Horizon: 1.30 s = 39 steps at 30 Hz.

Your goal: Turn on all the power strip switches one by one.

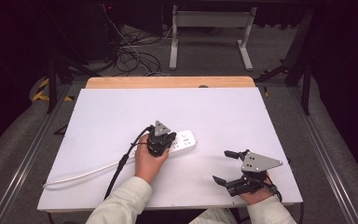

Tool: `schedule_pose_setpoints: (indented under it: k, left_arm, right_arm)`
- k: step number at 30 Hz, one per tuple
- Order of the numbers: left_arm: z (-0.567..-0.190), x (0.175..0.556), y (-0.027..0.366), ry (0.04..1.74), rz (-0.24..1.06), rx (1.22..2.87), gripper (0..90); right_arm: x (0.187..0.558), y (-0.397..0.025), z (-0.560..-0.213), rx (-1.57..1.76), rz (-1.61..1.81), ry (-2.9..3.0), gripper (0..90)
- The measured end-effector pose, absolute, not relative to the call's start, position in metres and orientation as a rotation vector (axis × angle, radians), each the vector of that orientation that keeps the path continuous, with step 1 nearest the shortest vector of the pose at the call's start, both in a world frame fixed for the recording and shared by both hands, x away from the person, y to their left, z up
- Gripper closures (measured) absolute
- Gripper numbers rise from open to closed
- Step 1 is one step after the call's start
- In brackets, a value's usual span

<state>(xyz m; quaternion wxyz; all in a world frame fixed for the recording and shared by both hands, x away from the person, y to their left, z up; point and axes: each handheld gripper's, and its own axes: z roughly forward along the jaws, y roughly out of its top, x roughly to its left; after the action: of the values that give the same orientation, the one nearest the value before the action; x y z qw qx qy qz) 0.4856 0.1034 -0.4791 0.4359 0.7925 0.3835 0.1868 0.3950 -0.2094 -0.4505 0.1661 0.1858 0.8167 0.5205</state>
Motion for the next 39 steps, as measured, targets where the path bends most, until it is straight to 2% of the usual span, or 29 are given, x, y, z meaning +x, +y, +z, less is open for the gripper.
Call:
schedule_pose_setpoints:
  k: [3, 7, 13, 19, 24, 39]
  left_arm:
    - [-0.477, 0.486, 0.106, 0.97, 0.386, 1.919, 90.0]
    - [-0.467, 0.487, 0.108, 0.99, 0.371, 1.869, 90.0]
    - [-0.458, 0.485, 0.093, 0.919, 0.422, 1.942, 90.0]
    - [-0.458, 0.496, 0.08, 0.937, 0.431, 1.981, 90.0]
    - [-0.467, 0.502, 0.076, 0.965, 0.385, 1.968, 90.0]
    - [-0.475, 0.507, 0.073, 0.997, 0.399, 1.962, 90.0]
  right_arm:
    - [0.396, -0.211, -0.45, 0.532, 1.487, 2.321, 9.1]
    - [0.396, -0.21, -0.45, 0.53, 1.482, 2.329, 9.1]
    - [0.395, -0.21, -0.45, 0.528, 1.487, 2.323, 9.1]
    - [0.396, -0.21, -0.45, 0.531, 1.488, 2.325, 9.1]
    - [0.397, -0.211, -0.451, 0.532, 1.492, 2.324, 9.1]
    - [0.396, -0.211, -0.45, 0.527, 1.493, 2.324, 9.1]
